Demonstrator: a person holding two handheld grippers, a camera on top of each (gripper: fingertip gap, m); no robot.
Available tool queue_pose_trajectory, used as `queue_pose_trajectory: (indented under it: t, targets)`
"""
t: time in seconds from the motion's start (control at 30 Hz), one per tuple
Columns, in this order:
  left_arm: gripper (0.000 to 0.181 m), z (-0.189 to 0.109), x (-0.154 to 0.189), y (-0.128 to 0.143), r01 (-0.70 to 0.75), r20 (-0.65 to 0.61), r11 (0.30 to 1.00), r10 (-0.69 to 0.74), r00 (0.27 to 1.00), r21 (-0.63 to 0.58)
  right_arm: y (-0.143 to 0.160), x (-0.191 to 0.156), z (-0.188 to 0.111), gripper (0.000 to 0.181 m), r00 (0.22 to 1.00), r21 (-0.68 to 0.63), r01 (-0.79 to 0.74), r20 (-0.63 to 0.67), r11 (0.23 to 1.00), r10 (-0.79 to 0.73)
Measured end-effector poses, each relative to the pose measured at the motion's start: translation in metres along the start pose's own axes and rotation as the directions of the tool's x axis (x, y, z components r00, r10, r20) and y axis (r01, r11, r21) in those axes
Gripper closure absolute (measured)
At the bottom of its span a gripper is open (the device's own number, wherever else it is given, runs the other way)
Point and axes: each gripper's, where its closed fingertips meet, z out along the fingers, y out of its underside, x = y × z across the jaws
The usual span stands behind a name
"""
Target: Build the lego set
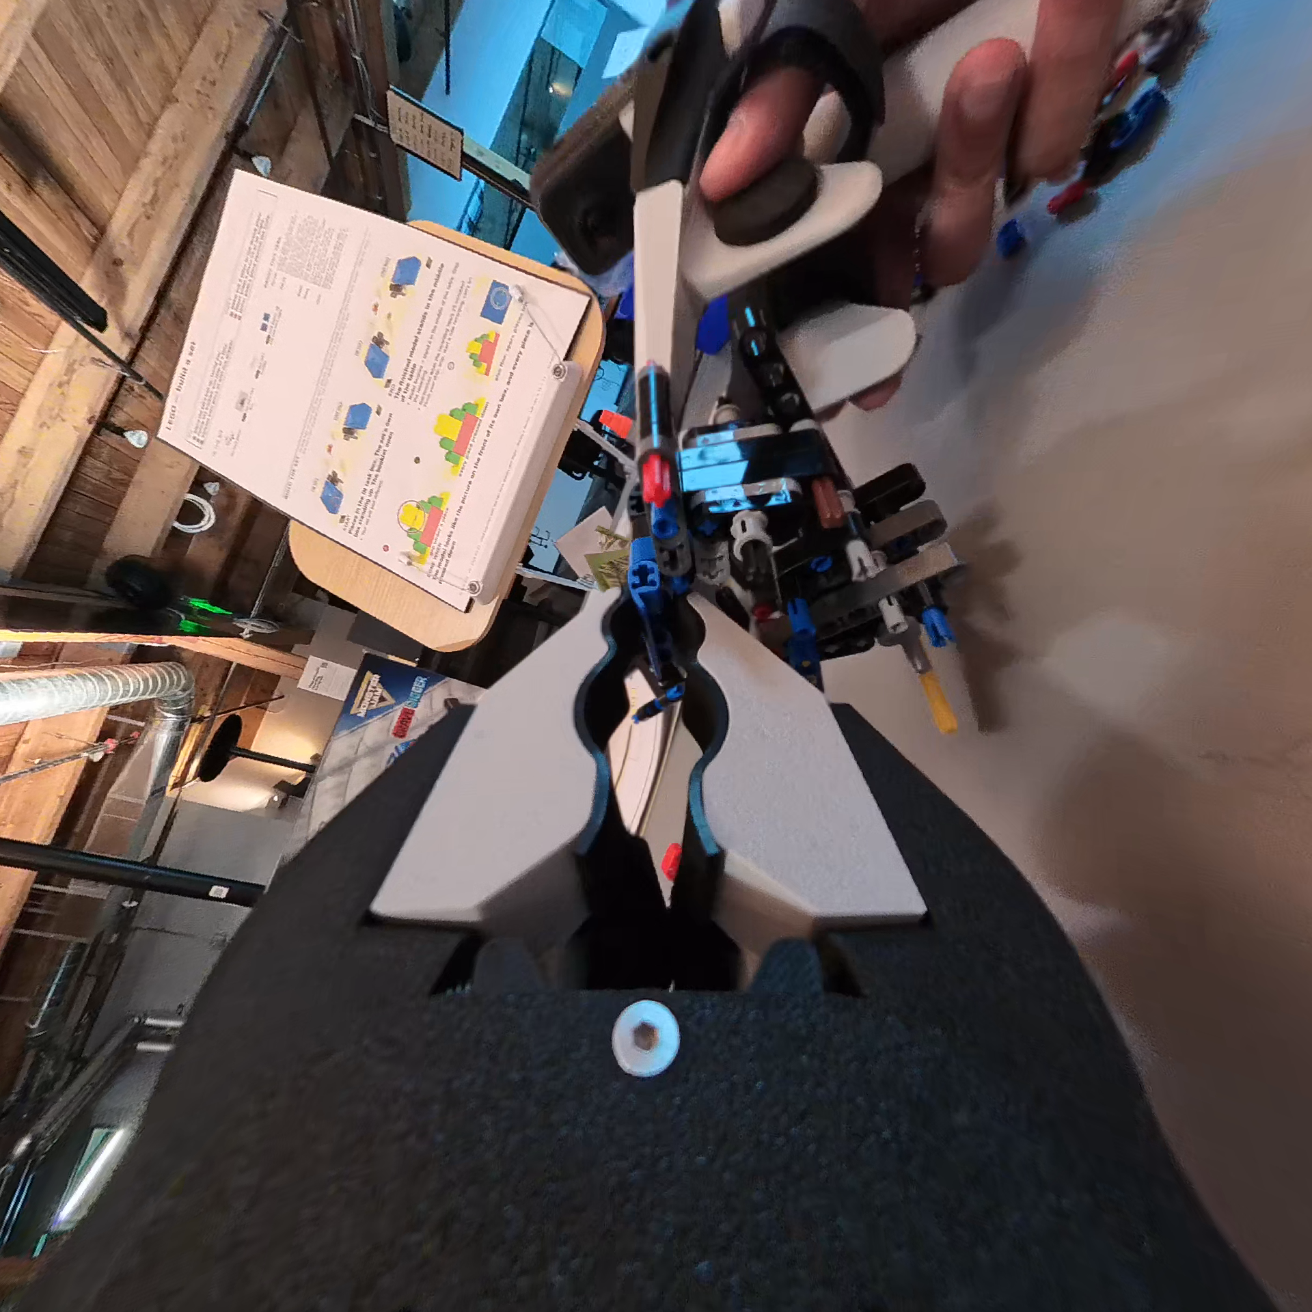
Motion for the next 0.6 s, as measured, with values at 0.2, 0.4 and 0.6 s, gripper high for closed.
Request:
queue_pose_trajectory:
  t: [0.2, 0.4, 0.6]
  targets:
    - [0.175, 0.004, 0.003, 0.000, 0.036, -0.015, 0.999, -0.036, 0.999, -0.037, 0.008, -0.011, -0.026, 0.130, 0.945, -0.060, 0.240, -0.213, 0.969, -0.247]
    - [0.175, 0.012, 0.015, 0.000, 0.089, -0.078, 0.986, -0.101, 0.992, -0.139, 0.040, -0.018, -0.015, 0.131, 0.569, -0.277, 0.512, -0.600, 0.813, -0.563]
    - [0.175, 0.013, 0.022, -0.013, 0.062, -0.073, 0.985, -0.075, 0.995, -0.164, 0.033, -0.011, -0.033, 0.154, 0.255, -0.279, 0.603, -0.820, 0.747, -0.512]
